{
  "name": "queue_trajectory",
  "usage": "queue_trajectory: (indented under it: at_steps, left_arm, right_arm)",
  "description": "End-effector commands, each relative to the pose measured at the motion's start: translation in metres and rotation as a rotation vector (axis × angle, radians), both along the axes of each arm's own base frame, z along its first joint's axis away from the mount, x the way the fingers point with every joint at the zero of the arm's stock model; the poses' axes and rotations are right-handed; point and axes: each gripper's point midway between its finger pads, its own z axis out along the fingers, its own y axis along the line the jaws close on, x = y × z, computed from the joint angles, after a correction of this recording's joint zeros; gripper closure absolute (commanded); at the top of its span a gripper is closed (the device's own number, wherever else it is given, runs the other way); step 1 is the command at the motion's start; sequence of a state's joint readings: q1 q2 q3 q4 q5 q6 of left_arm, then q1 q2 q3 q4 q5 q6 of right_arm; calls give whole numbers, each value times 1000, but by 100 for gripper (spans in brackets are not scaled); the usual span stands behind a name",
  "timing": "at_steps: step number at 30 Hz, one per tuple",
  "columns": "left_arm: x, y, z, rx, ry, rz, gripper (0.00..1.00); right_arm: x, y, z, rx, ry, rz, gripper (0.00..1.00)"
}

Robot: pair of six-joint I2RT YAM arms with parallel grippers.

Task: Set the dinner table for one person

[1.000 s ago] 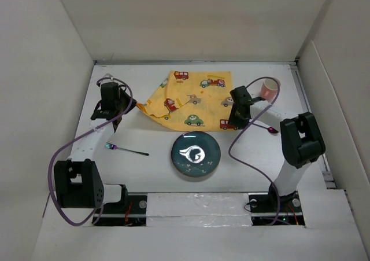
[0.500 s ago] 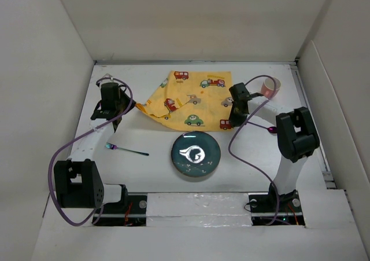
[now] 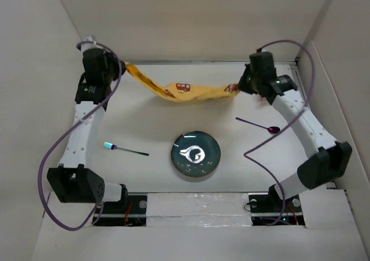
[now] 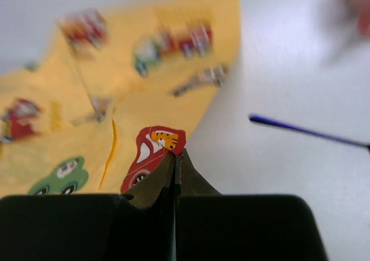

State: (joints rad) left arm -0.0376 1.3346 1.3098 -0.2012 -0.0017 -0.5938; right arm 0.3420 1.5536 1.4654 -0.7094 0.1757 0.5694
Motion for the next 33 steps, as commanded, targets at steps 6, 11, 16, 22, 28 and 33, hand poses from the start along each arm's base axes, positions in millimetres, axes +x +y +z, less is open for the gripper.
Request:
queue_trajectory:
  at_steps: [6,11,16,22,28,33]
  left_arm:
    - [-34,6,212,-16,-427,26,100]
    - [-35,0,210,-95,-424,19,100]
    - [-9,-23,153,-202,-301,-68,100]
    - [42,-28,133,-306,-257,-109,100]
    - [67,-21,201,-460,-391,-189,100]
    - [42,25,195,-464,-421,-69,100]
  right_arm:
    - [-46,-28,254,71,-535,-8,100]
    - [-43,-24,271,113,-567,28,100]
    - [-8,-17,251,134,-529,52,100]
    - [60,2,234,180,-507,86,100]
    - [95,-1,304,312,-663,119,100]
    - [84,2,302,347,-714,179,100]
